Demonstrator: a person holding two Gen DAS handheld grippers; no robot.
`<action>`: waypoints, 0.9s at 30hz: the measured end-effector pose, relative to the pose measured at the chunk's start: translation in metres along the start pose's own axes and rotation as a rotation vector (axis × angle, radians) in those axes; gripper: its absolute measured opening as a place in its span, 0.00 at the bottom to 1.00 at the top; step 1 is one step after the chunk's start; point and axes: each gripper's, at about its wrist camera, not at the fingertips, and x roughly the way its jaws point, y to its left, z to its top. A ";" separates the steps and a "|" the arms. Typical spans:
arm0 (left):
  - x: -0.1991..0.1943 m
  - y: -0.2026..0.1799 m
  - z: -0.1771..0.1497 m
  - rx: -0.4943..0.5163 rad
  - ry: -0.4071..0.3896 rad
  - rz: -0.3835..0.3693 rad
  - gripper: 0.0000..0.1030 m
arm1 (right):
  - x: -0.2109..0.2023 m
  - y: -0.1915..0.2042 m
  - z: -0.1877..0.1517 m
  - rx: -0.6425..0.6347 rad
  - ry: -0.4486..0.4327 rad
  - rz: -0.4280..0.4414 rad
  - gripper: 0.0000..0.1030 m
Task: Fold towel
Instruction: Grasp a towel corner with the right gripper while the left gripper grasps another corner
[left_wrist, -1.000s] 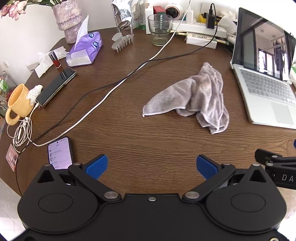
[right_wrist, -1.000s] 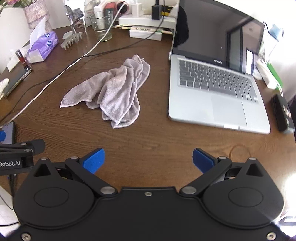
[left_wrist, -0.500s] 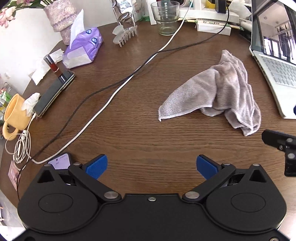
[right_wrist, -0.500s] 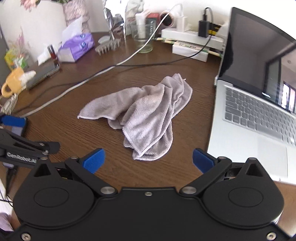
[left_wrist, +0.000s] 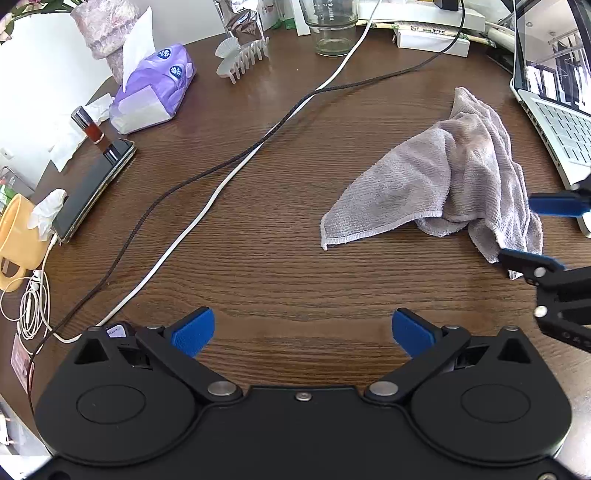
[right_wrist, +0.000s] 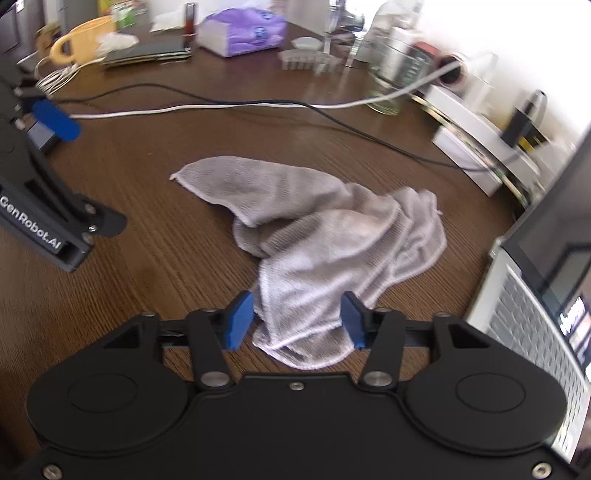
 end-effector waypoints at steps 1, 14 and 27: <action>0.001 -0.001 0.000 0.002 0.002 -0.002 1.00 | 0.004 0.001 0.002 -0.017 0.002 0.000 0.48; 0.002 -0.001 0.004 0.039 -0.018 -0.002 1.00 | 0.008 0.004 0.006 -0.050 0.020 -0.014 0.19; 0.002 -0.029 0.005 0.232 -0.135 -0.053 1.00 | -0.002 -0.008 -0.006 0.012 0.055 -0.017 0.04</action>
